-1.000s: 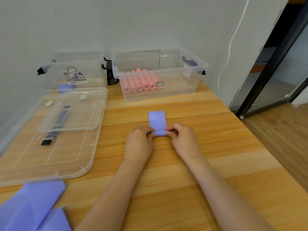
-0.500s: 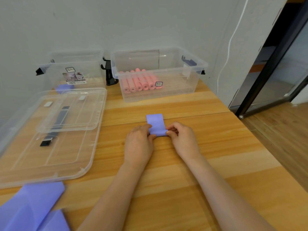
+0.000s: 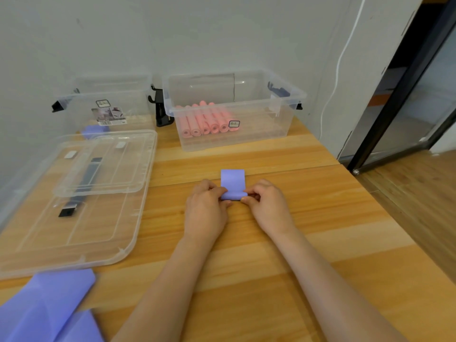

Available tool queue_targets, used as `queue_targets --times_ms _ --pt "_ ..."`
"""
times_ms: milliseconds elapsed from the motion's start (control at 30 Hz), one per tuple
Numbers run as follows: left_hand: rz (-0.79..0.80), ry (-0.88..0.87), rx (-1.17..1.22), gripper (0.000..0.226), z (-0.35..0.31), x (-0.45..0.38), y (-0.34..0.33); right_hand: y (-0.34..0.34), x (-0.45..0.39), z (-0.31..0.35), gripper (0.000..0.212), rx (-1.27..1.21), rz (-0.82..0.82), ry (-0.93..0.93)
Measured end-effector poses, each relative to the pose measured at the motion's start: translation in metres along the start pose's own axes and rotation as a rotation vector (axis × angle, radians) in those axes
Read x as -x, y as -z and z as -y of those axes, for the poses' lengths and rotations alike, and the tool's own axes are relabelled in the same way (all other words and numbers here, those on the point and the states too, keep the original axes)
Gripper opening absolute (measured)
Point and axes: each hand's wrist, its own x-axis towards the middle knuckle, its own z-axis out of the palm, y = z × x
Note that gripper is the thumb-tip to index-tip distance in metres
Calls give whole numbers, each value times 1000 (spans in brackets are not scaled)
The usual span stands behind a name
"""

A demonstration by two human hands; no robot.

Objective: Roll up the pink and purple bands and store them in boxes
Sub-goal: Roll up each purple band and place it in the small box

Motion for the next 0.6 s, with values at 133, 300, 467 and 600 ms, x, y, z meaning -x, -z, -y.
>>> queue_targets --times_ms 133,300,467,600 --pt "12 36 -5 22 -2 -2 1 0 1 0 24 35 -2 17" --pt "28 51 0 27 -3 -1 1 0 3 0 22 -2 -12 31" --pt "29 27 39 28 -2 -1 3 0 0 0 12 -14 -18 14" --pt "0 16 19 25 -2 -1 3 -1 0 -1 14 23 -17 16"
